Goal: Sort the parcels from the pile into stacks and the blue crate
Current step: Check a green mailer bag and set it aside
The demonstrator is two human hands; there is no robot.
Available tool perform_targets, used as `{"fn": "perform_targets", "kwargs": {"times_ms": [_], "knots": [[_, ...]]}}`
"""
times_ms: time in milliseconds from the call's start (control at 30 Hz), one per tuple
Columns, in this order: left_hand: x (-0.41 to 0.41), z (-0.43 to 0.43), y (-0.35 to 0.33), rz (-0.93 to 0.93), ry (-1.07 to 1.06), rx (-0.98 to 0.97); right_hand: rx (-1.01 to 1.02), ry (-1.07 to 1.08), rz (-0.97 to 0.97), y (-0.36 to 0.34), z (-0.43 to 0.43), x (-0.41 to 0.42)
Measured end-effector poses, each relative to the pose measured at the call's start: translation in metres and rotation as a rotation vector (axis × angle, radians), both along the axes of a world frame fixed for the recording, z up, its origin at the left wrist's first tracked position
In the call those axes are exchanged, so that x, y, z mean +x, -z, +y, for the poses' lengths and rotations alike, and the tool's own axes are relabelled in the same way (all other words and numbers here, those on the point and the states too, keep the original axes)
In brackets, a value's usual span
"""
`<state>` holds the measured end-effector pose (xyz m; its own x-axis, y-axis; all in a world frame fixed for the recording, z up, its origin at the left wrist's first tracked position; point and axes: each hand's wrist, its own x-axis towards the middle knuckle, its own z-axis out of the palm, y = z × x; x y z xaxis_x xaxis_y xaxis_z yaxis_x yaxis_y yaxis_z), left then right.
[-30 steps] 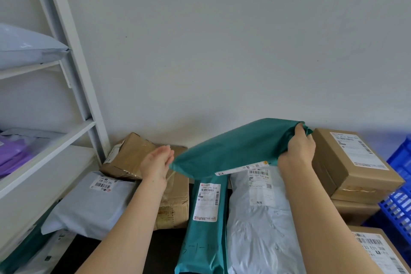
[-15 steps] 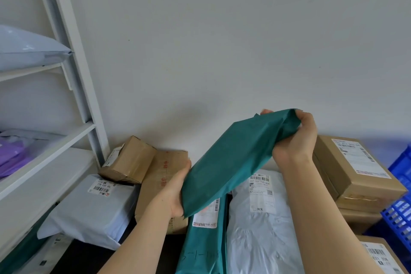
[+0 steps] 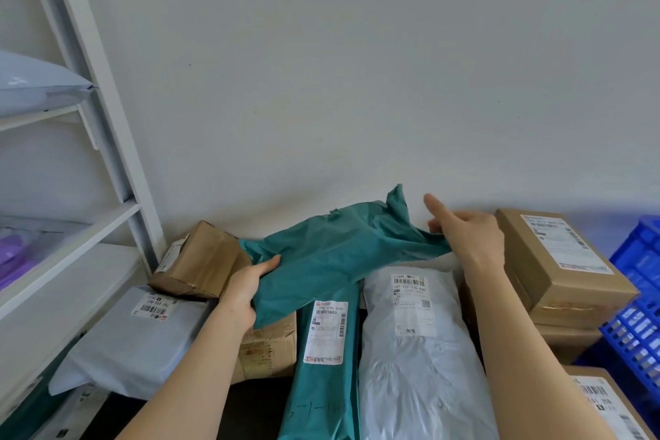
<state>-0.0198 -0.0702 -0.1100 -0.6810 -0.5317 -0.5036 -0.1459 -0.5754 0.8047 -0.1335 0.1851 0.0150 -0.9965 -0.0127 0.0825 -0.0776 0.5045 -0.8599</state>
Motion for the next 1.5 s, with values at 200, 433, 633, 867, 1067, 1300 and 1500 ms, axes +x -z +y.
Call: {"fn": "perform_targets", "kwargs": {"times_ms": [200, 433, 633, 867, 1067, 1300, 1500], "knots": [[0.002, 0.003, -0.008, 0.006, 0.040, -0.060, 0.457, -0.137, 0.129, 0.006, -0.016, -0.003], [0.007, -0.005, -0.009, -0.004, 0.007, -0.090, 0.092, 0.100, 0.102, 0.017, -0.011, -0.010], [0.005, -0.005, -0.013, -0.040, -0.005, -0.173, 0.064, 0.040, 0.019, 0.024, -0.010, -0.017], [0.000, 0.000, -0.013, -0.040, -0.096, -0.285, -0.026, 0.072, -0.011, 0.033, -0.008, -0.024], [-0.003, -0.008, -0.025, -0.038, -0.145, -0.284, -0.082, 0.135, -0.028, 0.042, -0.004, -0.017], [-0.006, -0.005, -0.034, 0.006, -0.164, -0.326, -0.151, 0.116, -0.165, 0.047, -0.005, -0.017], [-0.007, -0.007, -0.033, 0.018, -0.199, -0.330, -0.164, 0.209, -0.083, 0.052, -0.003, -0.018]]}}
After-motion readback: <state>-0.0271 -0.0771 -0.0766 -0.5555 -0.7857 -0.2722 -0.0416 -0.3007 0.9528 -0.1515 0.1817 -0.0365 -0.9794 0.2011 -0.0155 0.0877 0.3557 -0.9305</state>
